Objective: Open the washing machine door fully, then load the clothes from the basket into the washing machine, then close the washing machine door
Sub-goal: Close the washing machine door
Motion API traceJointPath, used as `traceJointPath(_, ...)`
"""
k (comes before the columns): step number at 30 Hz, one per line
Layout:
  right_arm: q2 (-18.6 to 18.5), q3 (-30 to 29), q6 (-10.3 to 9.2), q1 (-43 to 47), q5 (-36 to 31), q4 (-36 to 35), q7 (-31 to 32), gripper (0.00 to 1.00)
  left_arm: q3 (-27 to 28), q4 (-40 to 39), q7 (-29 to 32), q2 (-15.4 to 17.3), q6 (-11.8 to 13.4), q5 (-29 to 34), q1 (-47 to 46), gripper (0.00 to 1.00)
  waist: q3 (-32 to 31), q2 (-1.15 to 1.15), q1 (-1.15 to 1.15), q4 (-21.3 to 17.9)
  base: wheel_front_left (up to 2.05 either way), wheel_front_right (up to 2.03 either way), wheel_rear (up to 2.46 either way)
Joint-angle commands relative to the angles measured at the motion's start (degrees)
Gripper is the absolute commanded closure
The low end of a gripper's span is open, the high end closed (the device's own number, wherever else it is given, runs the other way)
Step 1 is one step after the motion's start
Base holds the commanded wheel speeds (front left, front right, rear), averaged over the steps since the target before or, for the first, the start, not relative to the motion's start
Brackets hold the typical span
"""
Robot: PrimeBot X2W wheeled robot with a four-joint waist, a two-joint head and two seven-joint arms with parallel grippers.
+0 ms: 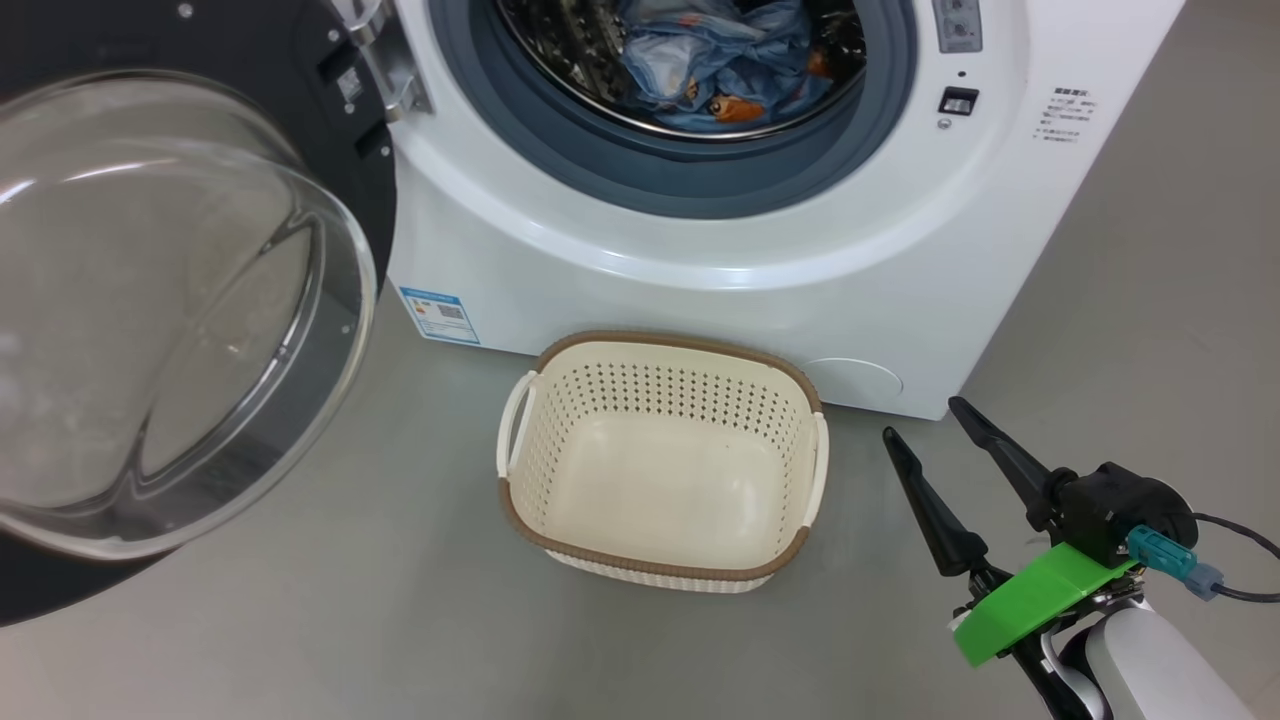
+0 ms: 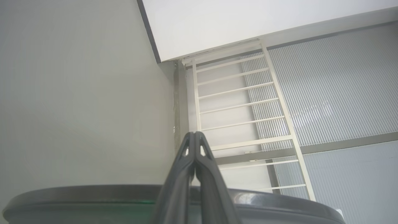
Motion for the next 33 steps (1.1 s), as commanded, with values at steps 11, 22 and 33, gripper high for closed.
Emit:
traceJointPath(11, -0.7, 1.9, 0.09, -2.2, -0.7, -1.2, -0.3, 0.0, -0.2, 2.1, 2.3, 5.8, -0.6, -1.1, -0.2, 1.0, 0.8, 0.0, 0.0, -1.5, 0.0, 0.0, 0.0)
traceJointPath(22, 0.9, 1.3, 0.09, -1.6, -0.4, -0.8, -0.3, 0.0, -5.8, 1.5, 19.1, 5.4, -0.6, -2.9, 2.5, 1.0, -0.4, 0.0, 0.0, -0.8, 0.0, 0.0, 0.0)
traceJointPath(33, 3.2, 0.7, 0.09, -0.5, 0.5, -0.6, -0.3, 0.0, -9.5, -5.1, 33.8, 4.3, -0.6, -5.2, 7.5, 1.0, -3.4, 0.0, 0.0, 0.0, 0.0, 0.0, 0.0)
